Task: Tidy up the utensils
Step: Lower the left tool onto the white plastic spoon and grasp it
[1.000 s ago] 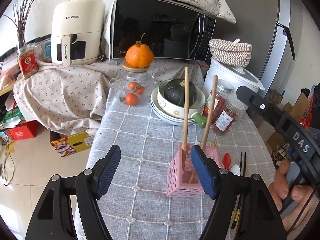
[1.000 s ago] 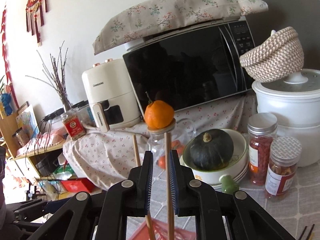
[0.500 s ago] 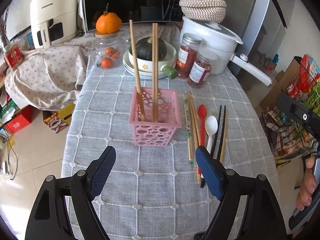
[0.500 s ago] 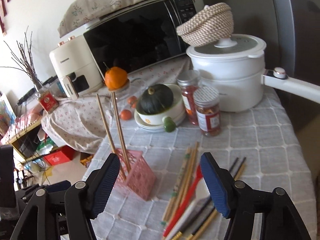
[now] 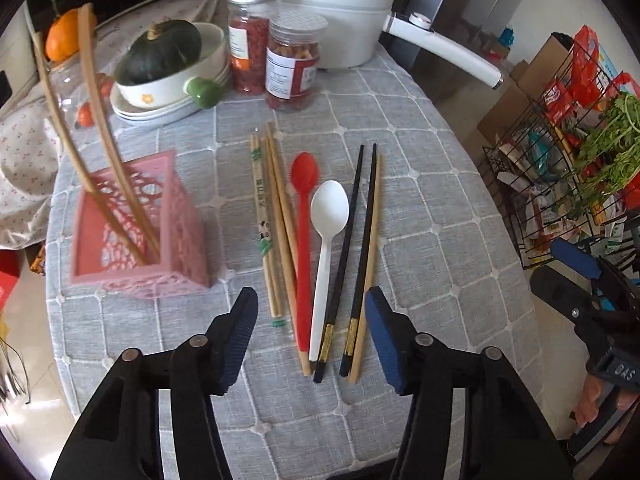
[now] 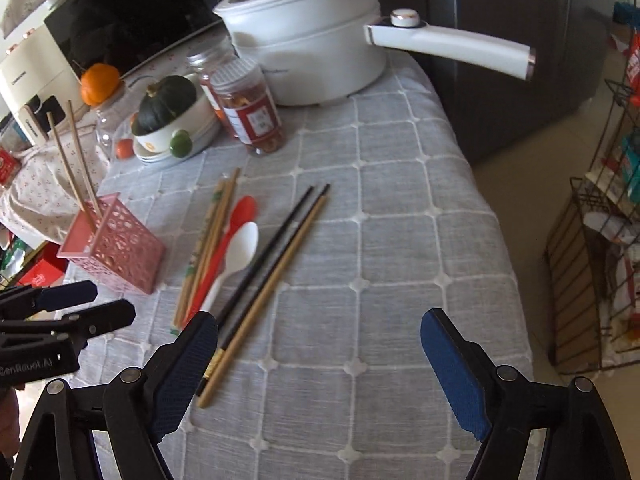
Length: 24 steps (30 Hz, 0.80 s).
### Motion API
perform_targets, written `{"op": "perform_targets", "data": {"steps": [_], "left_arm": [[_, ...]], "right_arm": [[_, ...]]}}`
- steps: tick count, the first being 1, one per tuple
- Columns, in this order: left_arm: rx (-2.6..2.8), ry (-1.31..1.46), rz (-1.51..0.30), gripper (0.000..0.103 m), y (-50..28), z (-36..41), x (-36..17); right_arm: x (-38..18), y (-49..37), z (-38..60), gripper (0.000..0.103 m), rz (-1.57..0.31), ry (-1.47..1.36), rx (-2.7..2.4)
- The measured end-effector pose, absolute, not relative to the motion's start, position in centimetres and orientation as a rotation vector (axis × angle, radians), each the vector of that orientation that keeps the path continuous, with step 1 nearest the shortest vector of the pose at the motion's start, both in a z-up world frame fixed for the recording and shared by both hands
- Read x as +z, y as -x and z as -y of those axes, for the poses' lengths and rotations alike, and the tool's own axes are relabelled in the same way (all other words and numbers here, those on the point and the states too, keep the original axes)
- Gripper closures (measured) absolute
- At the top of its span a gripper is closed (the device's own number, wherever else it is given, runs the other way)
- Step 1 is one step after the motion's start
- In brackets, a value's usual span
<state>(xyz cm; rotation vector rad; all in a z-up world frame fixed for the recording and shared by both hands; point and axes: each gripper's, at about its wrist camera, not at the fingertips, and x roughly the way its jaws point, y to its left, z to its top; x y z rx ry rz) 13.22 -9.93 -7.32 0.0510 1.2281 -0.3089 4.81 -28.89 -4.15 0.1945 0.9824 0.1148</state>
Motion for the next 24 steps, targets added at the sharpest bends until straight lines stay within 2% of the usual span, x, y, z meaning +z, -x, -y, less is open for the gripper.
{"op": "perform_targets", "data": {"steps": [3, 11, 24], "left_arm": [[-0.295, -0.084, -1.281, 0.066, -15.9, 11.3, -9.2], [-0.307, -0.057, -1.371, 0.066, -20.8, 13.0, -12.9], [-0.326, -0.113, -1.362, 0.066, -23.5, 15.7, -13.9]], "right_arm": [[-4.5, -5.0, 29.9, 0.016, -0.990, -0.192, 0.120], [-6.1, -5.9, 31.5, 0.016, -1.033, -0.246, 0.147], [-7.3, -6.5, 32.1, 0.016, -1.055, -0.260, 0.143]]}}
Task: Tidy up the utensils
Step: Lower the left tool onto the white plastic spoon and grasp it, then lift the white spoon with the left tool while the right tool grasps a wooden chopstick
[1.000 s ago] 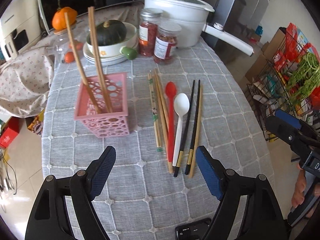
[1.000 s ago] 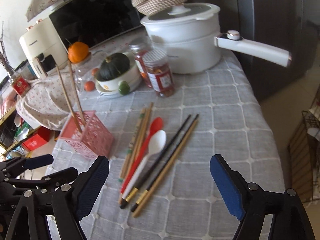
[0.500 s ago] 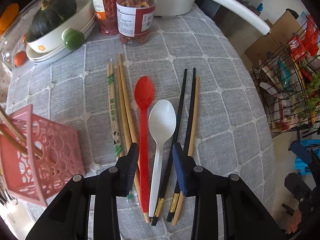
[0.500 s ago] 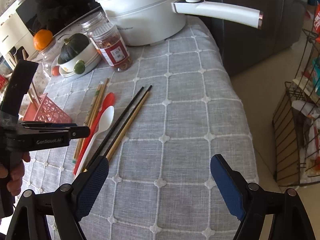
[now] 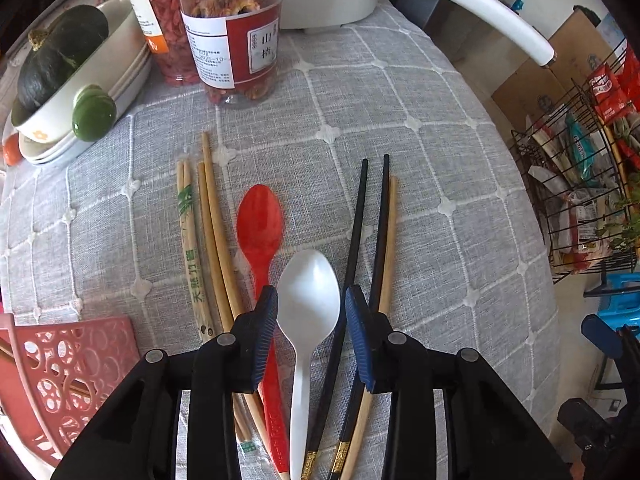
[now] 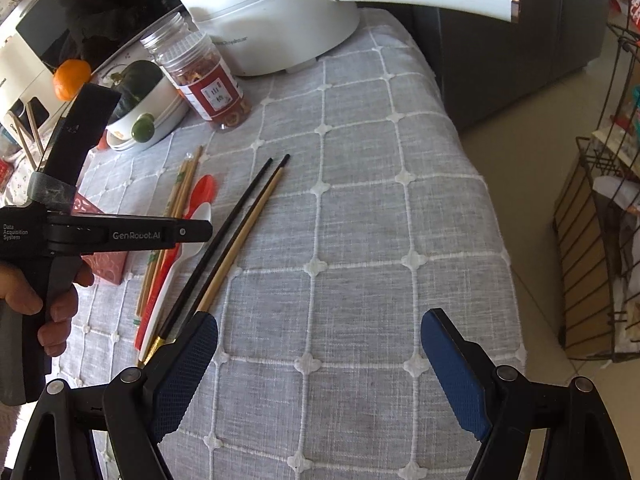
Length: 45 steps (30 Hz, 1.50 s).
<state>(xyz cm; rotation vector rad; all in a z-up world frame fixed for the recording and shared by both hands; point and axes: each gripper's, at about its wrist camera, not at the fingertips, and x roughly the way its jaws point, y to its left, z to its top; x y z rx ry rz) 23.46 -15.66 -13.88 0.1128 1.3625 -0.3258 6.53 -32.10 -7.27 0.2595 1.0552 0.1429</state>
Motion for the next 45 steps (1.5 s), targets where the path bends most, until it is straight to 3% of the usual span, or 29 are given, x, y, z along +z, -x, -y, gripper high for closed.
{"op": "perform_targets", "data": {"steps": [18, 33, 39, 45], "left_arm": [[-0.282, -0.103, -1.380, 0.067, -25.6, 15.9, -15.7], [-0.307, 0.075, -0.867, 0.067, -14.7, 7.2, -1.9], [-0.273, 0.192, -0.729, 0.067, -9.4, 1.6, 0.5], [-0.260, 0.265, -0.670, 0.067, -7.1, -2.4, 1.3]], "right_arm": [[-7.6, -6.7, 32.2, 0.016, -1.065, -0.279, 0.144], [-6.6, -7.7, 31.2, 0.016, -1.046, -0.307, 0.107], [-7.5, -9.6, 30.2, 0.016, -1.083, -0.355, 0.070], [-9.1, -12.2, 27.6, 0.035, -1.135, -0.299, 0.068]]}}
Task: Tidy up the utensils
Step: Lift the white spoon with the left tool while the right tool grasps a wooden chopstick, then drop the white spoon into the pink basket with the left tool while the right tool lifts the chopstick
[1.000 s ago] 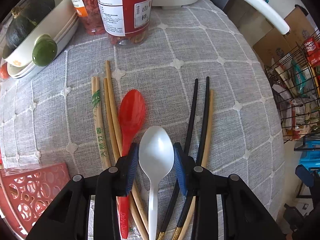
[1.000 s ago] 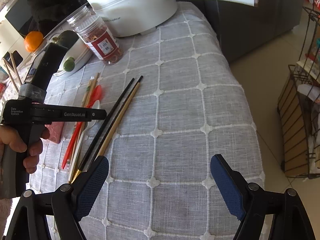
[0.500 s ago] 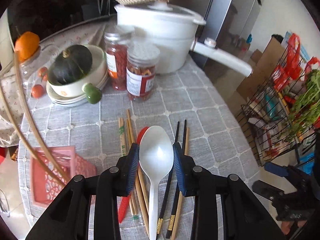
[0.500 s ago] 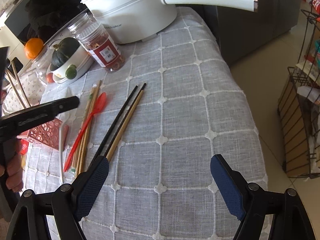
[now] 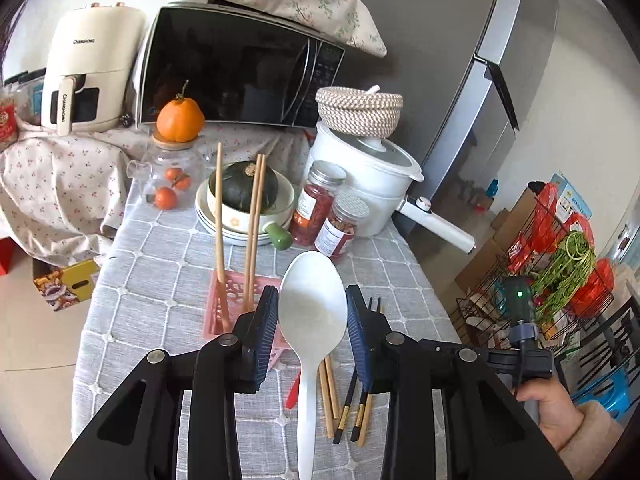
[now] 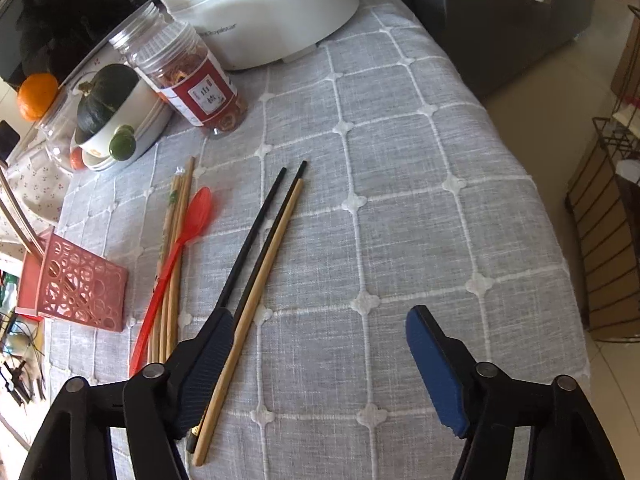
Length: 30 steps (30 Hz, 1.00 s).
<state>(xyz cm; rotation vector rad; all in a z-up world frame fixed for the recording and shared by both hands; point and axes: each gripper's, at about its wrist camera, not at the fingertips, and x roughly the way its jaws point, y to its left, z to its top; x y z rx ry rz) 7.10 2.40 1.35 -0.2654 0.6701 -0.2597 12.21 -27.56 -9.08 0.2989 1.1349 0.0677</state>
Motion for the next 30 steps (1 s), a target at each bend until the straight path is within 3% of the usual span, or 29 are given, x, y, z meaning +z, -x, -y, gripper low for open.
{"op": "perform_targets", "data": {"steps": [5, 13, 30], "left_arm": [[-0.264, 0.292, -0.680, 0.067, -7.8, -3.8, 0.4], [-0.244, 0.318, -0.697, 0.067, -8.9, -5.0, -0.7], [-0.221, 0.313, -0.679, 0.067, -8.6, -5.0, -0.7]], "right_arm": [[-10.9, -14.9, 26.0, 0.057, -1.171, -0.285, 0.080], [-13.5, -17.7, 24.3, 0.078, -1.215, -0.223, 0.057], [-13.9, -20.1, 20.2, 0.089, -1.316, 0.021, -0.050]]}}
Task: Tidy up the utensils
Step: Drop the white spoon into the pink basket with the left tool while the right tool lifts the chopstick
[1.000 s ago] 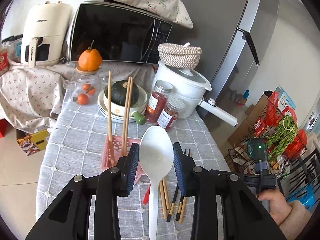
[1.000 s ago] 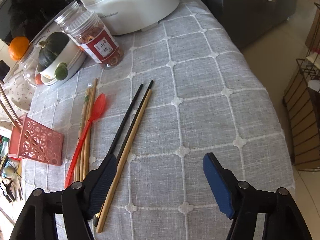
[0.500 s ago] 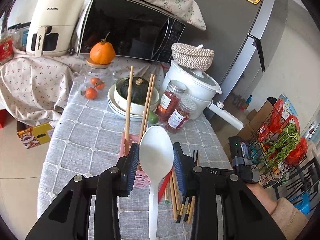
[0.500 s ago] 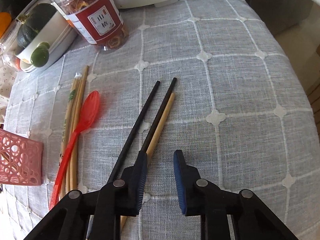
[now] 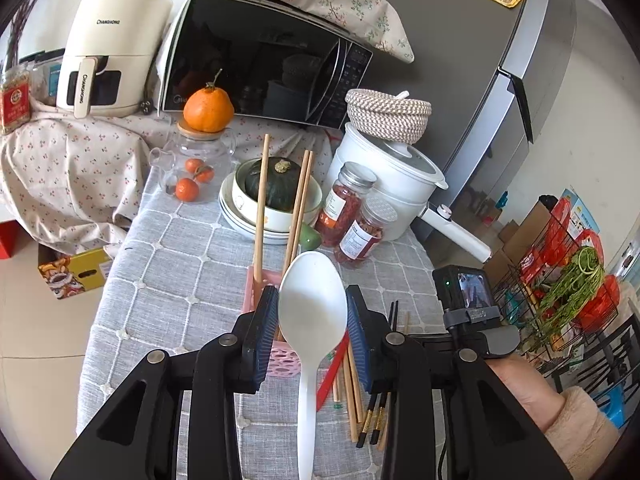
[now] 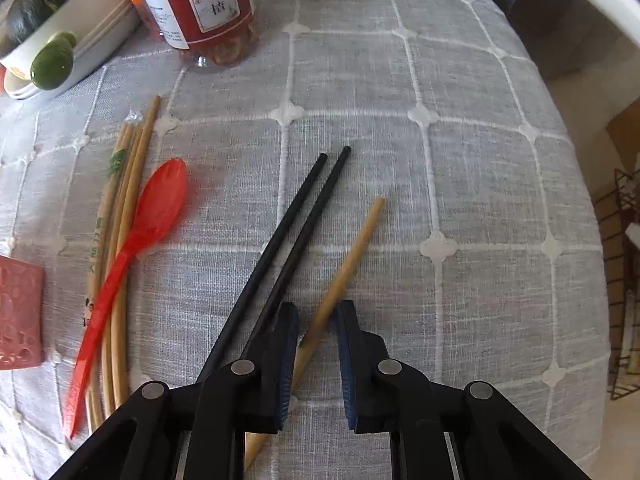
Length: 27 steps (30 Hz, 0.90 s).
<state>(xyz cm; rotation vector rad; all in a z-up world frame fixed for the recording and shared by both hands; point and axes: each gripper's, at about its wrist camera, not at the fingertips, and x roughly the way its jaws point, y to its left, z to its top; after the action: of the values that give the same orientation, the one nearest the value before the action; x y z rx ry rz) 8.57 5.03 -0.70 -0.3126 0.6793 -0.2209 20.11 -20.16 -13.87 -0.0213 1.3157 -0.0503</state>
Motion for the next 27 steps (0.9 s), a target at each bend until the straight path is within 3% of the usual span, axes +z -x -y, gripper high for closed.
{"op": "perform_targets", "data": {"steps": [4, 10, 19, 27], "left_arm": [[-0.214, 0.310, -0.648, 0.067, -8.5, -5.2, -0.4], [-0.162, 0.340, -0.553, 0.067, -8.9, -6.1, 0.6], [-0.053, 0.259, -0.319, 0.067, -9.0, -5.4, 3.0], [-0.027, 0.211, -0.230, 0.067, -11.3, -2.7, 2.8]], "right_arm": [[-13.9, -20.5, 19.2, 0.098, -1.284, 0.030, -0.022], [-12.6, -18.9, 21.6, 0.099, -1.213, -0.100, 0.022], [-4.1, -12.8, 23.6, 0.099, -0.913, -0.186, 0.142], [0.1, -10.3, 23.6, 0.098, -0.721, -0.183, 0.217]]}}
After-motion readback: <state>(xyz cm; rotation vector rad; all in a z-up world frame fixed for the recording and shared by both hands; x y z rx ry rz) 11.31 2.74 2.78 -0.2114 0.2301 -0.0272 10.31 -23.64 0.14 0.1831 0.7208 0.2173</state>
